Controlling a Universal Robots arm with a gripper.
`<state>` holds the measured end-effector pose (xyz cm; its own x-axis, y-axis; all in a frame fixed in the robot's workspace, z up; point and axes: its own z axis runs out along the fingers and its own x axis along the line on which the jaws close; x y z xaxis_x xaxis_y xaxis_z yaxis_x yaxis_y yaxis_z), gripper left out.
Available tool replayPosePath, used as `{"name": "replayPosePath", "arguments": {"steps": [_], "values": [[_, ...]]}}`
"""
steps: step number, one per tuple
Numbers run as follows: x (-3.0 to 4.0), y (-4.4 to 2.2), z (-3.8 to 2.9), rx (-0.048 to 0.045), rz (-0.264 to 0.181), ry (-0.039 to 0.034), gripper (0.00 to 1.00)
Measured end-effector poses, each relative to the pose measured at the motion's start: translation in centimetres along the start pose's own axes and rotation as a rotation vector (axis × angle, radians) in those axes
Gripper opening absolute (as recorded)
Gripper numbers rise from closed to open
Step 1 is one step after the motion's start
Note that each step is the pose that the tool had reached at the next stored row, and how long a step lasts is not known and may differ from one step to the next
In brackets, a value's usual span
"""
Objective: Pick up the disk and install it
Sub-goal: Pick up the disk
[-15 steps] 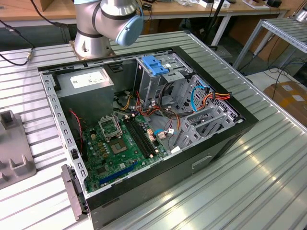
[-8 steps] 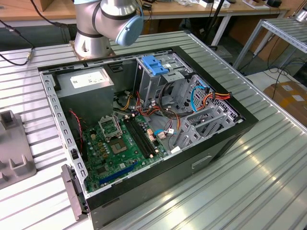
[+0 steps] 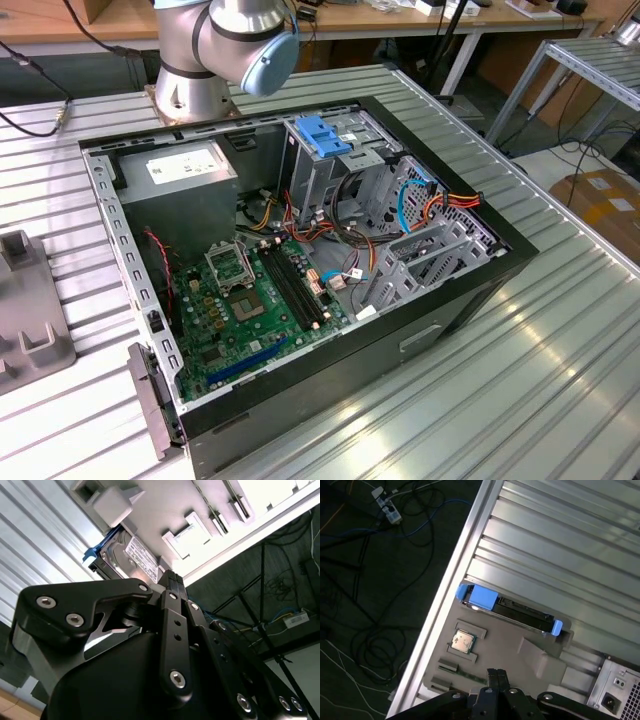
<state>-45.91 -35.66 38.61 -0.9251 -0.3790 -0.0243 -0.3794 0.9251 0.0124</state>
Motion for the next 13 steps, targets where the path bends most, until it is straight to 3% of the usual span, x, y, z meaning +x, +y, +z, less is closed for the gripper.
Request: {"name": "replayPosePath", "arguments": {"steps": [13], "values": [[0.00, 0.00, 0.00, 0.0000, -0.079, 0.0018, 0.10]]}}
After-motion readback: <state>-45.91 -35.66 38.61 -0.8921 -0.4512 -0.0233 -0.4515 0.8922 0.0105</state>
